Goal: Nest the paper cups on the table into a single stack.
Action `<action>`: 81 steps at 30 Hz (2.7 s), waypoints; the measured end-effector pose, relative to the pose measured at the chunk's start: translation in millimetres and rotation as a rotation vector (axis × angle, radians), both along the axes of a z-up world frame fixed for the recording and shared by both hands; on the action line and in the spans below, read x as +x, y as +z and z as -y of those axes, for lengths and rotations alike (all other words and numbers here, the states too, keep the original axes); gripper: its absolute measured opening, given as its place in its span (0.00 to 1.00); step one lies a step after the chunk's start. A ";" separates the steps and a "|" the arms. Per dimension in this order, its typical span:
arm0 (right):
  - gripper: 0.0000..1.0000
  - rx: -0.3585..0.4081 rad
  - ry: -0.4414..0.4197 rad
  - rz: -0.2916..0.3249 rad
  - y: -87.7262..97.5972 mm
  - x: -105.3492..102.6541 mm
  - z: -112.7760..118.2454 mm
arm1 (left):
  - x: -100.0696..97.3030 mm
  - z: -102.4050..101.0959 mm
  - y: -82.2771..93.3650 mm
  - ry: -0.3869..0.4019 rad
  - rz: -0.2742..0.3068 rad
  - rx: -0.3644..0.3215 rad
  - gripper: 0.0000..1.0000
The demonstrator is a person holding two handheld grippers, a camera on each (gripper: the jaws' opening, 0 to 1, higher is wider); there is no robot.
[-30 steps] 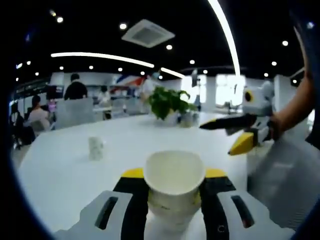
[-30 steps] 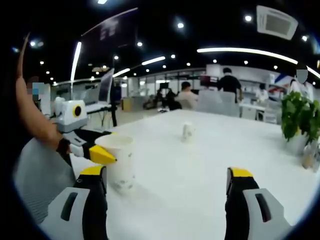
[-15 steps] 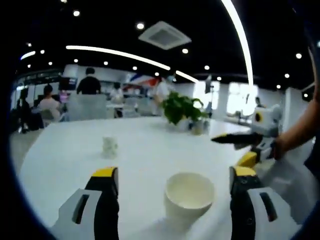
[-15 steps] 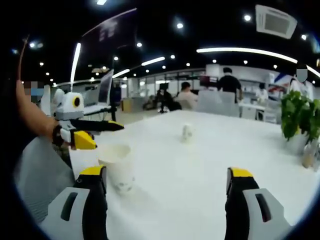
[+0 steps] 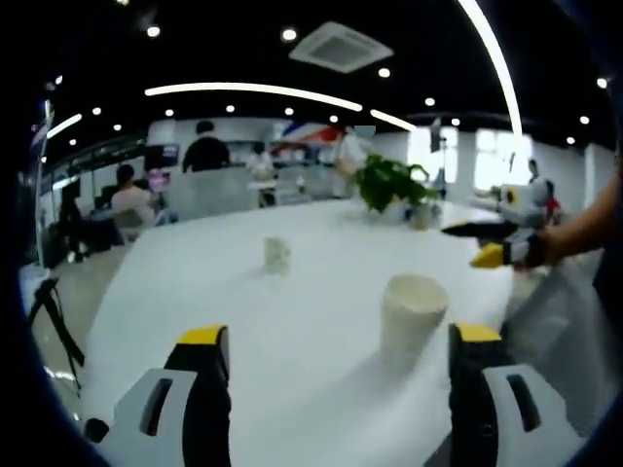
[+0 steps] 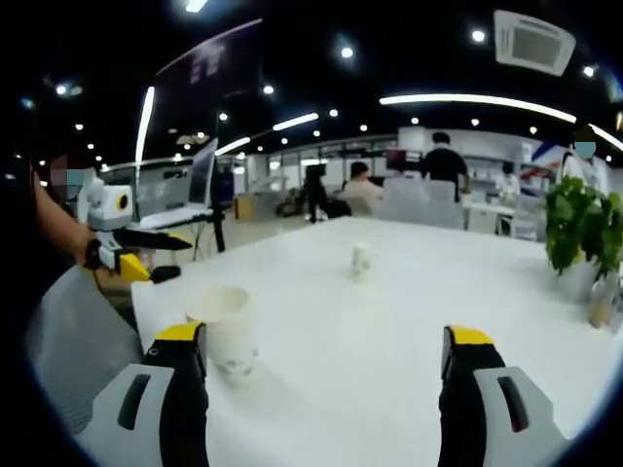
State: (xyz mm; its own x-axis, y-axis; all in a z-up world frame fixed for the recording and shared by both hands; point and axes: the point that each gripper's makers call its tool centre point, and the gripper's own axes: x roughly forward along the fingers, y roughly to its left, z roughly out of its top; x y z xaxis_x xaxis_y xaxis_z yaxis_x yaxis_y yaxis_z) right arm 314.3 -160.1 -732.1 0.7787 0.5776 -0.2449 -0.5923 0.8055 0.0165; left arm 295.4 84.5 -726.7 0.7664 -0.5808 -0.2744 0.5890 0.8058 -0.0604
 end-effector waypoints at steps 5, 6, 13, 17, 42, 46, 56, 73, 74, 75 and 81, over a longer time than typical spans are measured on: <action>0.99 -0.014 -0.010 0.001 0.5 11.6 8.6 | -5.3 3.0 -2.9 0.024 0.016 0.016 0.93; 0.99 -0.016 -0.013 0.000 0.4 14.1 10.3 | -9.2 5.1 -6.6 0.016 -0.023 0.038 0.93; 1.00 -0.034 -0.023 0.003 -2.6 43.9 17.7 | -16.1 4.4 -8.2 0.043 -0.041 0.012 0.91; 1.00 -0.047 0.001 0.005 -6.6 63.6 9.5 | -10.9 0.5 -4.3 0.067 -0.005 0.026 0.89; 1.00 -0.044 0.076 0.004 -61.7 228.6 -74.7 | -22.2 21.4 -34.5 -0.050 -0.086 0.122 0.98; 1.00 -0.025 0.084 0.015 -64.0 258.7 -92.7 | -21.9 19.5 -36.8 -0.046 -0.091 0.139 0.98; 1.00 -0.013 0.072 -0.006 -69.2 317.3 -115.0 | -20.9 15.0 -38.7 -0.029 -0.093 0.163 0.96; 0.37 -0.064 0.040 -0.095 -97.8 337.7 -130.2 | -19.4 9.1 -44.9 -0.014 -0.105 0.200 0.92; 0.37 -0.060 0.040 -0.103 -97.8 336.5 -130.0 | -19.0 8.6 -44.6 -0.011 -0.103 0.201 0.92; 0.37 -0.058 0.041 -0.109 -97.4 335.7 -129.9 | -19.0 8.5 -44.9 -0.011 -0.102 0.203 0.92; 0.36 -0.072 0.058 -0.099 -78.8 335.9 -125.0 | -18.4 8.0 -45.5 -0.009 -0.104 0.208 0.92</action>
State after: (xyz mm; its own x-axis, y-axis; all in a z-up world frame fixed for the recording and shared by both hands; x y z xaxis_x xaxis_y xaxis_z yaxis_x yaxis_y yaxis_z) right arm 650.2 -35.1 -811.0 0.7142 0.5994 -0.3615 -0.6366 0.7710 0.0206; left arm 277.0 76.5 -772.2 0.7231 -0.5099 -0.4660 0.5951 0.8023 0.0454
